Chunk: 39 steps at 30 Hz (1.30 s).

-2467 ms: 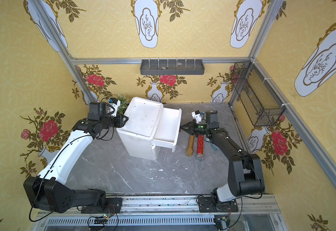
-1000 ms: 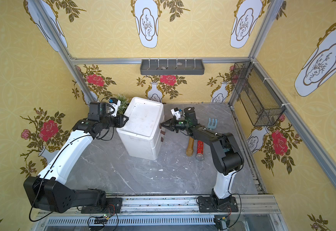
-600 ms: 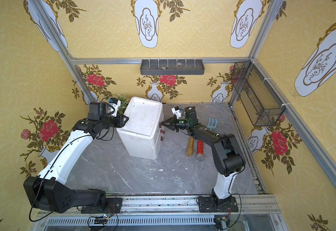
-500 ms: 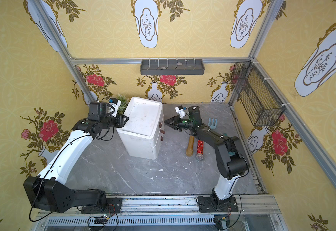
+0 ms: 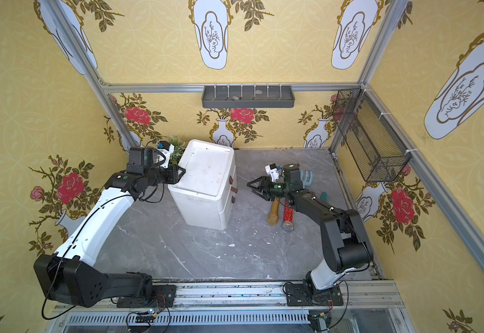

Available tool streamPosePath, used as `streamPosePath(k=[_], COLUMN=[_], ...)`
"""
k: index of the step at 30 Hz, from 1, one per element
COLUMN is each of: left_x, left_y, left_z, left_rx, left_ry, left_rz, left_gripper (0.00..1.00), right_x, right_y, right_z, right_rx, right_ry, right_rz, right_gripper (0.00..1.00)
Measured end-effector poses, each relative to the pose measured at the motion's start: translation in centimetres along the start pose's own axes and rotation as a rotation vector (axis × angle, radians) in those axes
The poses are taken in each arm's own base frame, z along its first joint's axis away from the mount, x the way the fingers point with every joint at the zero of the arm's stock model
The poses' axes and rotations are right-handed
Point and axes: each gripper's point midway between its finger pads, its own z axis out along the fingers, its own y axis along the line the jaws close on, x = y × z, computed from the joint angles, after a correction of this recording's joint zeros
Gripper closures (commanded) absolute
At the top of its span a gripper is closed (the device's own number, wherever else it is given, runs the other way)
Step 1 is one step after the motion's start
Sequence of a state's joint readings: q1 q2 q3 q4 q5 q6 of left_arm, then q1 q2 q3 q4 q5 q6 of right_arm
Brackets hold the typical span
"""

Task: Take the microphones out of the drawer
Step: Open the drawer in the storage box.

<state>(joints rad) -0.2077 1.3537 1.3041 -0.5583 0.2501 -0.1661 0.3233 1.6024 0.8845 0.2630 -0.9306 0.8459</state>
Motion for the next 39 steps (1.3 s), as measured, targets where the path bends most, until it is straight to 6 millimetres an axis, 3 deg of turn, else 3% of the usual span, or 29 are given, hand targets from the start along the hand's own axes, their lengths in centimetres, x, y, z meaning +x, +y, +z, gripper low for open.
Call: streamPosePath(k=[13, 21, 33, 39], left_x=[0.0, 0.0, 0.0, 0.0], left_y=[0.0, 0.0, 0.0, 0.1], left_z=[0.0, 0.1, 0.1, 0.1], left_rx=[-0.003, -0.002, -0.003, -0.003], left_ry=[0.000, 0.001, 0.001, 0.001], left_rz=[0.001, 0.001, 0.001, 0.001], left_gripper=[0.59, 0.59, 0.59, 0.59], right_x=[1.6, 1.7, 0.8, 0.9], right_y=[-3.3, -2.2, -1.1, -1.6], right_z=[3.4, 5.8, 6.0, 6.6], right_rx=[-0.091, -0.192, -0.263, -0.268], right_ry=[0.026, 0.037, 0.005, 0.016], right_rz=[0.085, 0.071, 0.060, 0.085], right_gripper=[0.47, 0.49, 0.56, 0.58])
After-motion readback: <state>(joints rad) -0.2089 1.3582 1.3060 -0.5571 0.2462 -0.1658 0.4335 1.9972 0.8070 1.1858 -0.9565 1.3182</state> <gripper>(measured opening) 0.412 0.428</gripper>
